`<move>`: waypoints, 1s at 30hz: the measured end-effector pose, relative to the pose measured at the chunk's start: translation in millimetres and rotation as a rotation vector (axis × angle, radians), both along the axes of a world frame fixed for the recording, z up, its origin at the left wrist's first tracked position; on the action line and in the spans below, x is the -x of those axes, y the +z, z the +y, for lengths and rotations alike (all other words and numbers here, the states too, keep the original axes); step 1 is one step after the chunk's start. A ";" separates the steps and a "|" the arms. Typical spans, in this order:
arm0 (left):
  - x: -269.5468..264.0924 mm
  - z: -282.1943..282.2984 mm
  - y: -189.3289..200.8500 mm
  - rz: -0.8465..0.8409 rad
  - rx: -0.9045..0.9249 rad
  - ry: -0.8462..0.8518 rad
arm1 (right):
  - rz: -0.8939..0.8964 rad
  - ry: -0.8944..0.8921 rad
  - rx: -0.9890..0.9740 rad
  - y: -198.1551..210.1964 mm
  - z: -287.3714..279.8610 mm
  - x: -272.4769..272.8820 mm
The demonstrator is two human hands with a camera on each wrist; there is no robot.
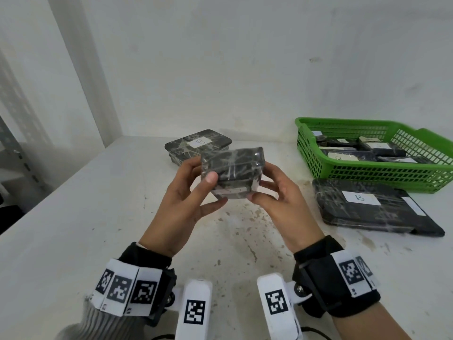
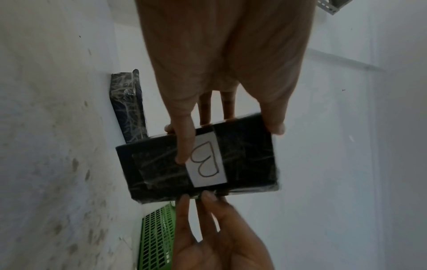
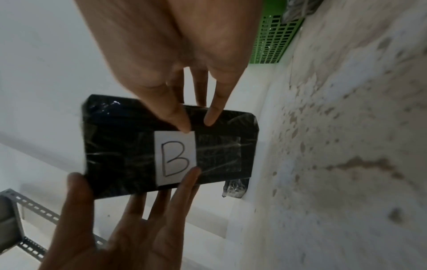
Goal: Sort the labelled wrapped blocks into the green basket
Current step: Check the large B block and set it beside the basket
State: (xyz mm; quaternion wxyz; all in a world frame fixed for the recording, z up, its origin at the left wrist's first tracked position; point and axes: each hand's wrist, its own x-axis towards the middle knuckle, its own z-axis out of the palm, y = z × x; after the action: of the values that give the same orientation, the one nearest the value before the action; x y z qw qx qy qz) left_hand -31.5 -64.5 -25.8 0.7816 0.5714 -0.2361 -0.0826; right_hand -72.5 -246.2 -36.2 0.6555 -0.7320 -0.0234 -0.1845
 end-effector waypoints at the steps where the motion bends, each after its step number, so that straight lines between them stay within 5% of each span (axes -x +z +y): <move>1: 0.4 -0.1 -0.2 -0.015 0.004 0.008 | 0.004 0.070 -0.047 0.6 1.6 0.1; 6: 2.2 1.3 0.4 -0.061 0.032 -0.010 | -0.011 0.268 -0.352 9.9 7.3 5.4; 11: 4.0 2.4 4.8 -0.052 0.065 -0.083 | -0.109 0.089 -0.208 12.3 16.6 10.8; 30: 2.7 1.5 5.5 0.066 0.151 0.044 | -0.108 0.032 -0.173 18.6 25.4 16.6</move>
State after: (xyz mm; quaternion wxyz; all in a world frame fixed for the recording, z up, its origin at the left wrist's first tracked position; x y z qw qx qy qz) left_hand -34.2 -63.0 -20.3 0.8316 0.5127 -0.2032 -0.0660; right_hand -89.1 -220.8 -17.6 0.7168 -0.6612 -0.0545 -0.2144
